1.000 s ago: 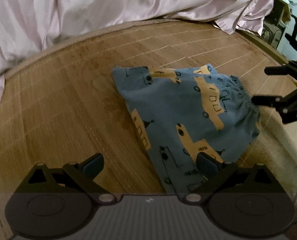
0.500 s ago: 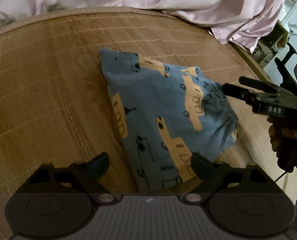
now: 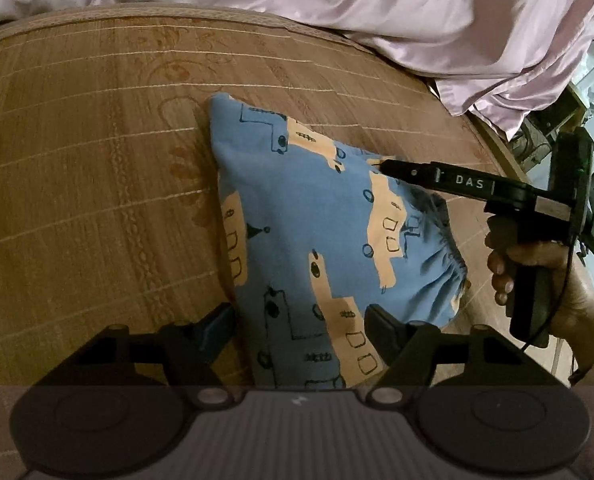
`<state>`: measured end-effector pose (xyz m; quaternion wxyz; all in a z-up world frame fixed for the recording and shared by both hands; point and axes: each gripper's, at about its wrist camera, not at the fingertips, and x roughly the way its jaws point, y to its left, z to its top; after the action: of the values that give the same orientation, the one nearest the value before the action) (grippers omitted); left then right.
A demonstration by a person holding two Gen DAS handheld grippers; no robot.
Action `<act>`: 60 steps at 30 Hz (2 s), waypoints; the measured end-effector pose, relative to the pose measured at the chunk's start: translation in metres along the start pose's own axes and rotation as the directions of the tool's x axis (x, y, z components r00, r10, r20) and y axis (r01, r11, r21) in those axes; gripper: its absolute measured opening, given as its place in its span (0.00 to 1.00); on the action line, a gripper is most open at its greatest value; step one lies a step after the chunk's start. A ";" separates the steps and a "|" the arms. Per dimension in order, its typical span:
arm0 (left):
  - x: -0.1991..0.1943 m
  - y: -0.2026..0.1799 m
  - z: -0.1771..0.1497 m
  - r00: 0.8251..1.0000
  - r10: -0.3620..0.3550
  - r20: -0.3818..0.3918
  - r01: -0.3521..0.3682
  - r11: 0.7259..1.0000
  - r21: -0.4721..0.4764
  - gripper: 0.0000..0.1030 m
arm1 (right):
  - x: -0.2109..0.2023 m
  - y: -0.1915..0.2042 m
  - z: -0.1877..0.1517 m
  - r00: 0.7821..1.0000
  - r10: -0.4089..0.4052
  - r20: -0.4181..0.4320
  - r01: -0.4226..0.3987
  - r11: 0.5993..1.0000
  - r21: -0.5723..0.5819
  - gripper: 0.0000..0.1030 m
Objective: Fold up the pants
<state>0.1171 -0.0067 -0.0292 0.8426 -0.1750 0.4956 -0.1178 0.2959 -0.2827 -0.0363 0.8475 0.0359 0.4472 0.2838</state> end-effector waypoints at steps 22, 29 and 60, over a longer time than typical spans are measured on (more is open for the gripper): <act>0.000 -0.004 -0.001 0.998 0.054 -0.028 -0.054 0.998 0.010 0.42 | -0.011 -0.002 -0.017 0.996 0.045 0.081 -0.046 0.999 0.011 0.09; 0.000 -0.009 -0.001 0.996 0.083 -0.020 -0.082 0.996 0.035 0.28 | -0.023 0.009 -0.019 0.989 0.030 0.143 -0.023 0.999 -0.049 0.05; 0.003 0.006 0.138 0.975 0.041 0.218 -0.042 0.999 -0.004 0.21 | 0.061 0.037 0.198 0.976 0.012 0.220 0.076 0.918 -0.388 0.04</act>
<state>0.2396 0.0221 0.0275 0.8942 -0.1760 0.4037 -0.0806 0.4602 -0.1823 0.0488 0.8856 -0.1120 0.2859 0.3484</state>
